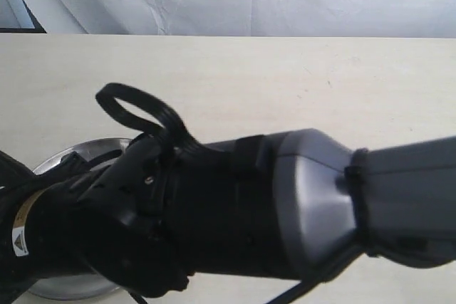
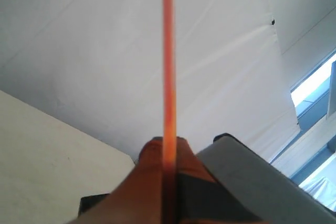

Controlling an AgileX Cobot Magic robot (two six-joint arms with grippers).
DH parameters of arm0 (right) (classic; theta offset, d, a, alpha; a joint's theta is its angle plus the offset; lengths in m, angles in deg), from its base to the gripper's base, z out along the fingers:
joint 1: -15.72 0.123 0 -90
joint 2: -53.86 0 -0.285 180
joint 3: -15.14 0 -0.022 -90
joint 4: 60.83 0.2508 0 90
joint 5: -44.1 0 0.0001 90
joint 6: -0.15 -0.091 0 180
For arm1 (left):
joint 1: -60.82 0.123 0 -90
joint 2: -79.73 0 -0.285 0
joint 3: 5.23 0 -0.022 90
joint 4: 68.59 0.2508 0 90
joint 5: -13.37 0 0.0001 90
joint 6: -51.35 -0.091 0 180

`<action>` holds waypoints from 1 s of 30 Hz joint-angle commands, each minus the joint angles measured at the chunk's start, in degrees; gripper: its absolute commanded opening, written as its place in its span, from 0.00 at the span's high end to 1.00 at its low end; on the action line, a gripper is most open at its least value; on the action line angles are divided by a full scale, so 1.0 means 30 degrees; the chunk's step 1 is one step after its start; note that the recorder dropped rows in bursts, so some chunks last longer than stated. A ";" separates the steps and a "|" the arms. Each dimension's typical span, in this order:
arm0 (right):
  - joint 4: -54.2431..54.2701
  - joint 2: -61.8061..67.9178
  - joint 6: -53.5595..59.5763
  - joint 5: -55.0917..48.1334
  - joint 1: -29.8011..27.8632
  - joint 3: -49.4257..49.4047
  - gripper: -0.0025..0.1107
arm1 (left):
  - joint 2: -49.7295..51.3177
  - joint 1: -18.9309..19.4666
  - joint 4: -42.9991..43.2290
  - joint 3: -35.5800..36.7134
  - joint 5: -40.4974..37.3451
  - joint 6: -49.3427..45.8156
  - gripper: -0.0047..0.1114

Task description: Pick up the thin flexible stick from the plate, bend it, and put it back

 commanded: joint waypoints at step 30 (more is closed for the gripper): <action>0.1564 -0.3696 0.0149 -0.6314 -0.0191 -0.0145 0.98 | -0.0158 -0.0227 0.4875 -0.0622 -0.3833 0.0273 0.96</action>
